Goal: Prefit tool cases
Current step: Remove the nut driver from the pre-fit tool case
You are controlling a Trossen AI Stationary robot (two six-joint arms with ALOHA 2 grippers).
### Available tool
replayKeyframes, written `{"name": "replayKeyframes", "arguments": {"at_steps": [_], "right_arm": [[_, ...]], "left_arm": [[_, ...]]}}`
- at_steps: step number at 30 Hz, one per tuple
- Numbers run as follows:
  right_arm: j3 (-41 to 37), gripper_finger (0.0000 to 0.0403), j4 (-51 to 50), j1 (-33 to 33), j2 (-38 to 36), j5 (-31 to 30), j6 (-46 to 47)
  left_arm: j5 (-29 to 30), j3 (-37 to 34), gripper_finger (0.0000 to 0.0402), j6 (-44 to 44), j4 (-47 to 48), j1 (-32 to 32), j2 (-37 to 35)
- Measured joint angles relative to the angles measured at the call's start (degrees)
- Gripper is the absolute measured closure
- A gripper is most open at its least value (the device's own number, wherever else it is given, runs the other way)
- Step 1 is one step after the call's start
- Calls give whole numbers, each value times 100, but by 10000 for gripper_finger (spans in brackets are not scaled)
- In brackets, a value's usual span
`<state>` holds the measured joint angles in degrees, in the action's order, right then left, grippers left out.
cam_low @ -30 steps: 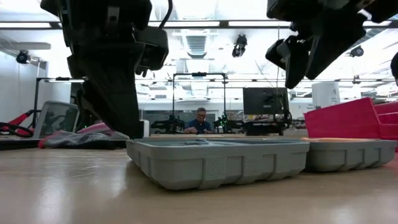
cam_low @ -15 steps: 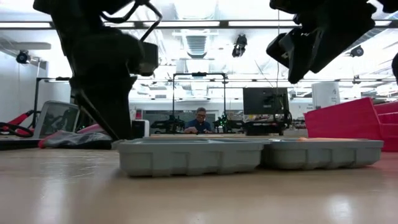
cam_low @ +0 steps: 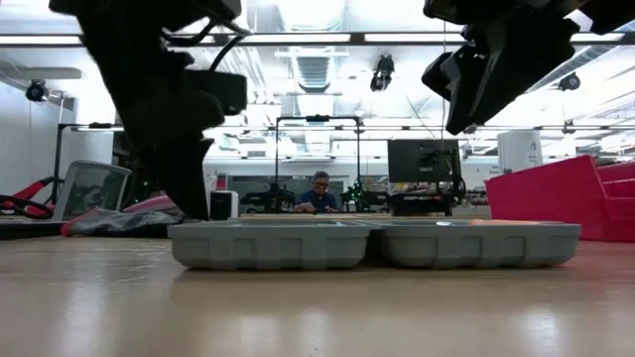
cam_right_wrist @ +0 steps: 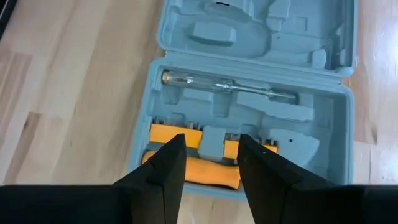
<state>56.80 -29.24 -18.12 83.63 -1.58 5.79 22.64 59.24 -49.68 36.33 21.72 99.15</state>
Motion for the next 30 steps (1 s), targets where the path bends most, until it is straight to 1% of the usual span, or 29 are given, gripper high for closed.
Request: {"name": "replayKeyframes", "arguments": {"at_steps": [6,10,15,22,25,28,30], "right_arm": [[0,270,65,22,-22,-40,-299],[0,266,38,137,-22,-326,-583],[0,269,-109,420,15,-306,-799],[-31,282,-544,1024,16,-271,-773],[-31,288,-671,1236,53,-96,-330],[-33,294,-777,1371,200,-96,398],[-24,298,-773,1375,316,-96,666]], "left_arm": [[-27,606,237,178,279,1,-82],[-27,958,237,348,229,1,-39],[-210,1255,237,372,142,1,251],[-331,1399,237,240,-32,1,708],[-331,1412,237,-7,-32,1,795],[-328,1385,237,-249,-33,-3,825],[-328,1378,237,-323,-40,-3,851]]}}
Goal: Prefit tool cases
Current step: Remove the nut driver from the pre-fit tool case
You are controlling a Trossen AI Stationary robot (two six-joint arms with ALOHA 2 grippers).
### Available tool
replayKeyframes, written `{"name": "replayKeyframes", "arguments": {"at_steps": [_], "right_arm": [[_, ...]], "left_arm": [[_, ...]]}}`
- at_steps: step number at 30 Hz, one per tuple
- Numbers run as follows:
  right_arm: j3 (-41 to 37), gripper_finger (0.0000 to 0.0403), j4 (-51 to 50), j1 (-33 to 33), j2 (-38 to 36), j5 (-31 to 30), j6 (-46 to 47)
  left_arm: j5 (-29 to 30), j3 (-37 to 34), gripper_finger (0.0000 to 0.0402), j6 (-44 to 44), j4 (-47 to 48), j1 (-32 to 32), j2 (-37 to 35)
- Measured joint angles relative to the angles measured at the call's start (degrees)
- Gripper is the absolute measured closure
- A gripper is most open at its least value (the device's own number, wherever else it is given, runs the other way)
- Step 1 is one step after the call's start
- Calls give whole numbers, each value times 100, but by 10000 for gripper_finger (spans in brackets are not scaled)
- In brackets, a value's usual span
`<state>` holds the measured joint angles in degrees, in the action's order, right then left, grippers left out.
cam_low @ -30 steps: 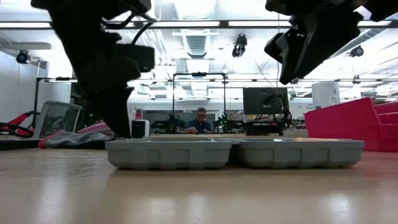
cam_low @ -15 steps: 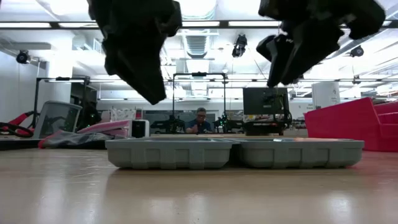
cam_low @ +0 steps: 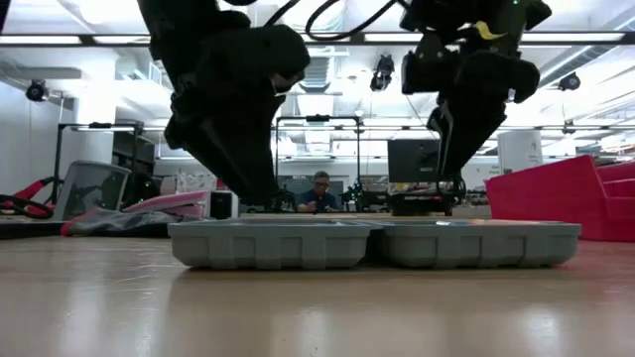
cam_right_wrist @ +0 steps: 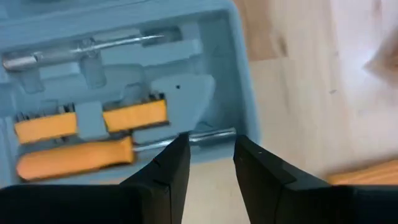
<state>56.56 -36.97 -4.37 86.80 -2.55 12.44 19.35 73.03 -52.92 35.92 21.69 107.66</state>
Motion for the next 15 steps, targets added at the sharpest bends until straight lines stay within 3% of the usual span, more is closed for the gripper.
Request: {"name": "replayKeyframes", "arguments": {"at_steps": [15], "right_arm": [[579,293,-92,-73,919,-48,1807]], "left_arm": [[-39,-478,237,-36,-72,-4,0]]}}
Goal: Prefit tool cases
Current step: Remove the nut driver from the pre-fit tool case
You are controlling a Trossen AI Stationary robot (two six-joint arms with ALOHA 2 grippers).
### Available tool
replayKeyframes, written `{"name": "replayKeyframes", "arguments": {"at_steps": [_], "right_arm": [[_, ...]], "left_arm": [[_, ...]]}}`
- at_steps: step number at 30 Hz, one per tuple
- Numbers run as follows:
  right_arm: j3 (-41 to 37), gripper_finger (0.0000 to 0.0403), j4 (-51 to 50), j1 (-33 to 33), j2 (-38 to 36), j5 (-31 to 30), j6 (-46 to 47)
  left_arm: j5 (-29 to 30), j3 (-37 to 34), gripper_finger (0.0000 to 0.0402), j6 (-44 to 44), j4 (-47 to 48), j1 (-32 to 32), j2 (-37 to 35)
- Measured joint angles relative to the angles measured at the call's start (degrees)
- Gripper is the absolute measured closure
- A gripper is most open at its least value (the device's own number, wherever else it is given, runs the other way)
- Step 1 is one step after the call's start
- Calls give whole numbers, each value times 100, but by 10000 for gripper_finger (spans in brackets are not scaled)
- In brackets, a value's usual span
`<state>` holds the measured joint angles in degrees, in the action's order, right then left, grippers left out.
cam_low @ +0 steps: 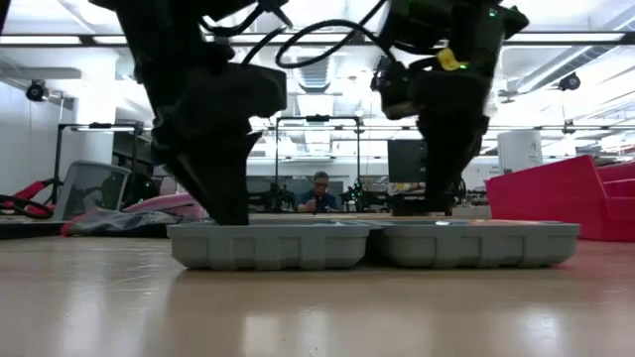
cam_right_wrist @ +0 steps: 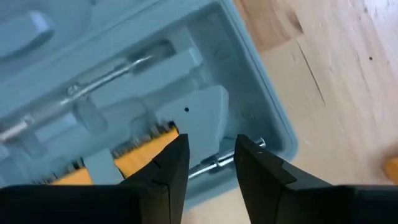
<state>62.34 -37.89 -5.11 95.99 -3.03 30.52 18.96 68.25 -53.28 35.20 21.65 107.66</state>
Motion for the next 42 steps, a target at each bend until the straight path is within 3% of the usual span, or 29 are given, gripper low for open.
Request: {"name": "replayKeyframes", "arguments": {"at_steps": [12,30,42], "right_arm": [[1252,297,-1446,-93,1125,-754,825],[1323,265,-1634,-206,1530,-1030,1800],[1325,288,-2388,-356,1672,-1095,2155]], "left_arm": [[-4,-308,237,2,-673,0,-13],[22,-306,237,-471,-766,70,-10],[152,-306,237,-463,-1300,153,0]]}}
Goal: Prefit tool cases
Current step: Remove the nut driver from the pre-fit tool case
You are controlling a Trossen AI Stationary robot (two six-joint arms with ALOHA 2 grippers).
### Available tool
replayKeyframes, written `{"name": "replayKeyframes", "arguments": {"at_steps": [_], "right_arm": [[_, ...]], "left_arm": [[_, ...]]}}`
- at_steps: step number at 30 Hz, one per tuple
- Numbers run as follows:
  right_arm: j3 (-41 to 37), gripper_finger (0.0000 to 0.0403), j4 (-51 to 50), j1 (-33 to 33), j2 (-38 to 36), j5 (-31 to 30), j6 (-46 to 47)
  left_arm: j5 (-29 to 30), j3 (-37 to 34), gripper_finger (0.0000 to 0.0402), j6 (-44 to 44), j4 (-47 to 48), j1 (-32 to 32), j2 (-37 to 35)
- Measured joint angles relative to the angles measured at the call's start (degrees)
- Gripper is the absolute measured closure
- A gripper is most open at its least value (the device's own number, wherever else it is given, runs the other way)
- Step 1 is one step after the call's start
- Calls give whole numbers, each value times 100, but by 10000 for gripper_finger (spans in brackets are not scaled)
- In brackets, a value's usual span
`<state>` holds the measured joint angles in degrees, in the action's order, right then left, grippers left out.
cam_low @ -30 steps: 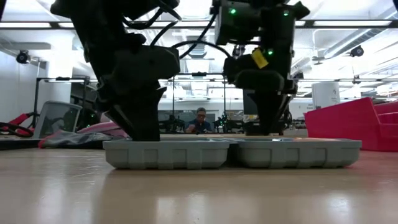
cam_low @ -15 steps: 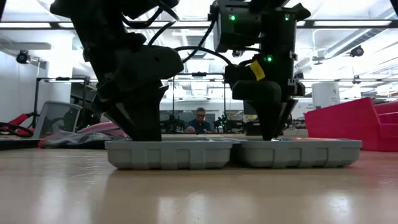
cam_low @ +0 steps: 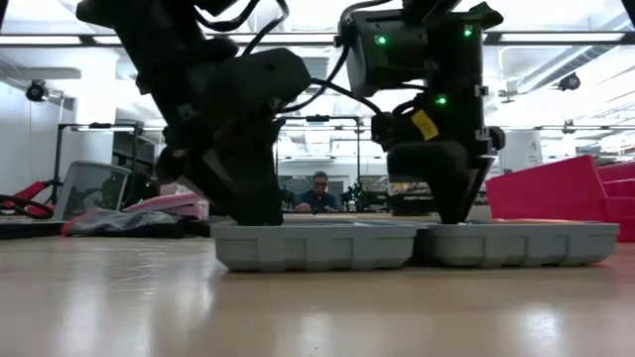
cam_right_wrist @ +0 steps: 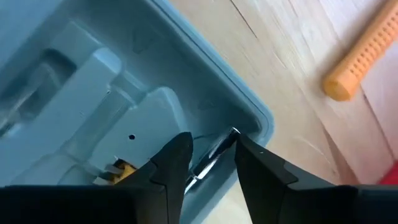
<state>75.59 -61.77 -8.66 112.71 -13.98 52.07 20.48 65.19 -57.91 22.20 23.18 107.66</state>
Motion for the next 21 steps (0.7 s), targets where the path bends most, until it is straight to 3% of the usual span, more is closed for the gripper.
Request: {"name": "replayKeyframes", "arguments": {"at_steps": [12,21], "right_arm": [[-17,294,-523,1,68,127,-12],[404,306,-1213,-48,48,252,-265]], "left_arm": [[39,0,237,85,-216,40,0],[-22,-2,237,125,-206,46,-9]]}}
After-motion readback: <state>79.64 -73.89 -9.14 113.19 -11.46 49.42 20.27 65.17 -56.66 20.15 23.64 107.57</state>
